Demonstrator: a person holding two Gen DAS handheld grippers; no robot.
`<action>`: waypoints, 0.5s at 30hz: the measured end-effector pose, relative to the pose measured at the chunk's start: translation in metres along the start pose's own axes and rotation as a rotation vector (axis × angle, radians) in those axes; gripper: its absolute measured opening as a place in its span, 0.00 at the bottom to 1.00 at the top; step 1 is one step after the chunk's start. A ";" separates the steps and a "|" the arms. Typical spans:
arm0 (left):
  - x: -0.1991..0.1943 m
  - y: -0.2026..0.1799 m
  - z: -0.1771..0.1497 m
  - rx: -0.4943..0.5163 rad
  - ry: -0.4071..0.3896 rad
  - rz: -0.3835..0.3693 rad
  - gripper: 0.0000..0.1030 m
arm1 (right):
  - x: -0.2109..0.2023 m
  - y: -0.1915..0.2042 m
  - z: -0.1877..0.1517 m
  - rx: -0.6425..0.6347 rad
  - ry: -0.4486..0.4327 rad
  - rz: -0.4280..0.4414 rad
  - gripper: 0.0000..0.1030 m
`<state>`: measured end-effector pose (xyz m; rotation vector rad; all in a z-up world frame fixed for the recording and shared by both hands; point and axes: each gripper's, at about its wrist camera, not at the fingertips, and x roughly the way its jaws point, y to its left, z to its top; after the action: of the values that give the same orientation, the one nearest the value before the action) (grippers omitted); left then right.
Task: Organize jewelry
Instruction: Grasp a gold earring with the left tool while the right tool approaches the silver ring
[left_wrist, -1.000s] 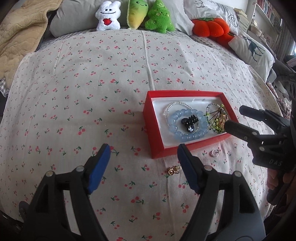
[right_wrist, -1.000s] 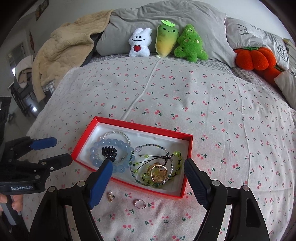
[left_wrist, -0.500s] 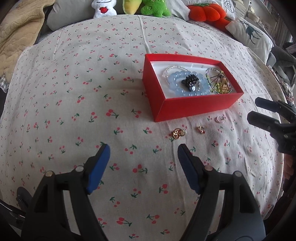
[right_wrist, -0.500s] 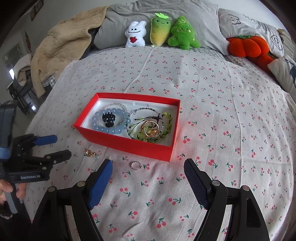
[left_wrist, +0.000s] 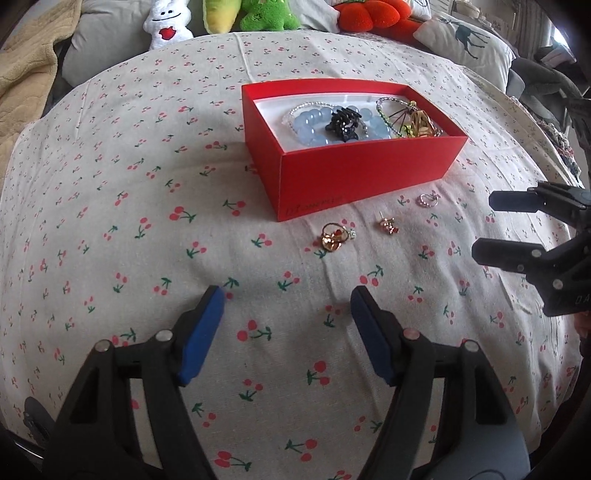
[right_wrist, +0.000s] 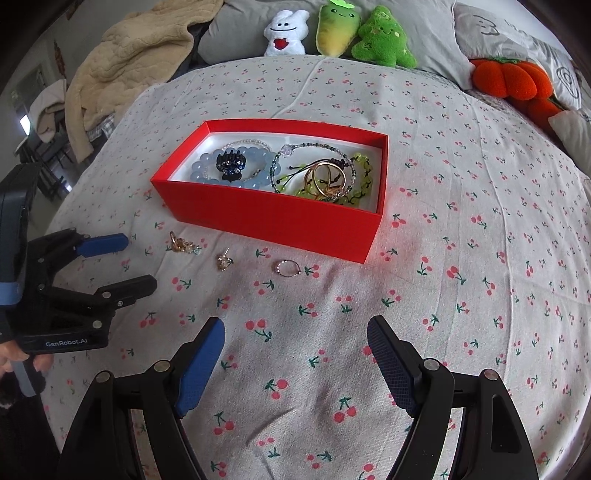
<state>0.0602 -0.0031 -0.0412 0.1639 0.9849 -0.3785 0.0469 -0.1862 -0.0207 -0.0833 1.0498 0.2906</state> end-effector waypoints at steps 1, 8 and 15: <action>0.001 -0.001 0.002 0.003 -0.007 -0.013 0.63 | 0.002 -0.001 -0.001 0.004 0.004 -0.002 0.78; 0.011 -0.005 0.011 0.024 -0.054 -0.065 0.43 | 0.008 -0.009 -0.003 0.043 0.030 0.000 0.78; 0.014 -0.005 0.017 0.011 -0.068 -0.098 0.18 | 0.011 -0.013 -0.003 0.045 0.039 -0.002 0.78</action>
<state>0.0788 -0.0162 -0.0437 0.1122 0.9264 -0.4760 0.0529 -0.1970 -0.0329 -0.0494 1.0949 0.2646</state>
